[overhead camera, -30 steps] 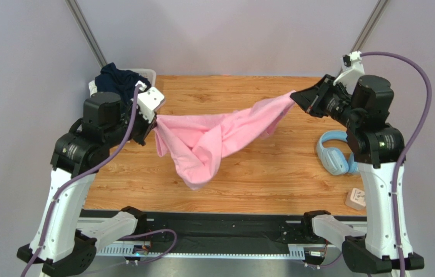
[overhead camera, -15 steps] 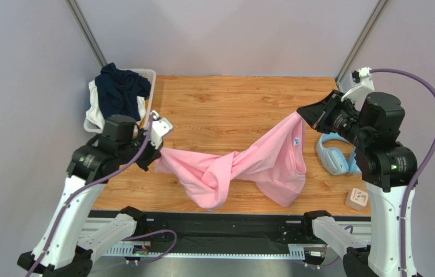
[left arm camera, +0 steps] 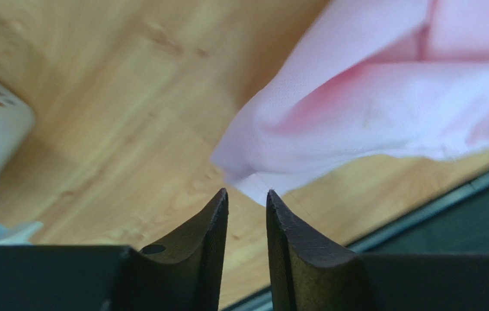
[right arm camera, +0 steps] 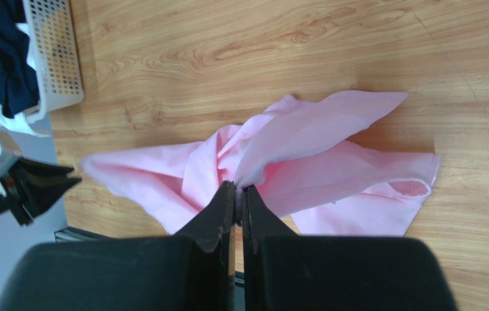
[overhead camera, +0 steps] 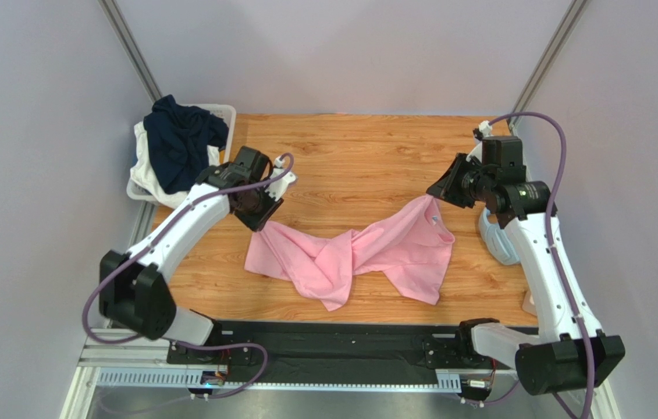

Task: Fold and stack the t-shirts
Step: Flatten out the tshirt

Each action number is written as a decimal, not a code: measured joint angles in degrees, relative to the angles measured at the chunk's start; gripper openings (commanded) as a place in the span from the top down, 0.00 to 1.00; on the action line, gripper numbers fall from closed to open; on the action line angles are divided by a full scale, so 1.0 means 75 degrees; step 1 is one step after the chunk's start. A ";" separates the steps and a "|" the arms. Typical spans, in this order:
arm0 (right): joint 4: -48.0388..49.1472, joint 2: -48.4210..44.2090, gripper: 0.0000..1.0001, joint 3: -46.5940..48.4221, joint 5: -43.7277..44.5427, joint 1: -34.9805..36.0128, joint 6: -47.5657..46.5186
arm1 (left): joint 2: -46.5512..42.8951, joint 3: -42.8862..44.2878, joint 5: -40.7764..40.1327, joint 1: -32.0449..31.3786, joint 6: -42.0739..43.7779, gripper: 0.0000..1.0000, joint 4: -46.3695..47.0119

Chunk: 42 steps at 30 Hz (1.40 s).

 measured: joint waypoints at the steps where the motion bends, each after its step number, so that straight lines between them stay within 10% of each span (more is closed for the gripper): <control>1: 0.0096 0.0102 1.00 -0.0050 0.0006 0.0000 0.0000 | 0.0329 0.0195 -0.0236 0.0000 -0.0032 0.55 0.0146; 8: 0.0947 0.1431 1.00 0.0015 0.0087 0.0000 -0.0032 | 0.2524 0.1518 -0.1938 0.0000 -0.0382 0.24 0.0842; 13: 0.1262 0.2486 1.00 0.0207 0.0114 0.0000 -0.0047 | 0.1999 0.1241 -0.1763 -0.0446 -0.0414 0.25 0.0968; 22: 0.1606 0.3357 1.00 0.0207 0.0134 0.0000 -0.0052 | -0.0755 -0.0414 -0.0868 -0.4334 -0.0347 0.32 0.1332; 42: 0.1679 0.4776 1.00 0.0874 0.0219 -0.0146 -0.0096 | 0.1032 -0.1542 -0.0224 -0.6339 -0.0367 0.38 0.2480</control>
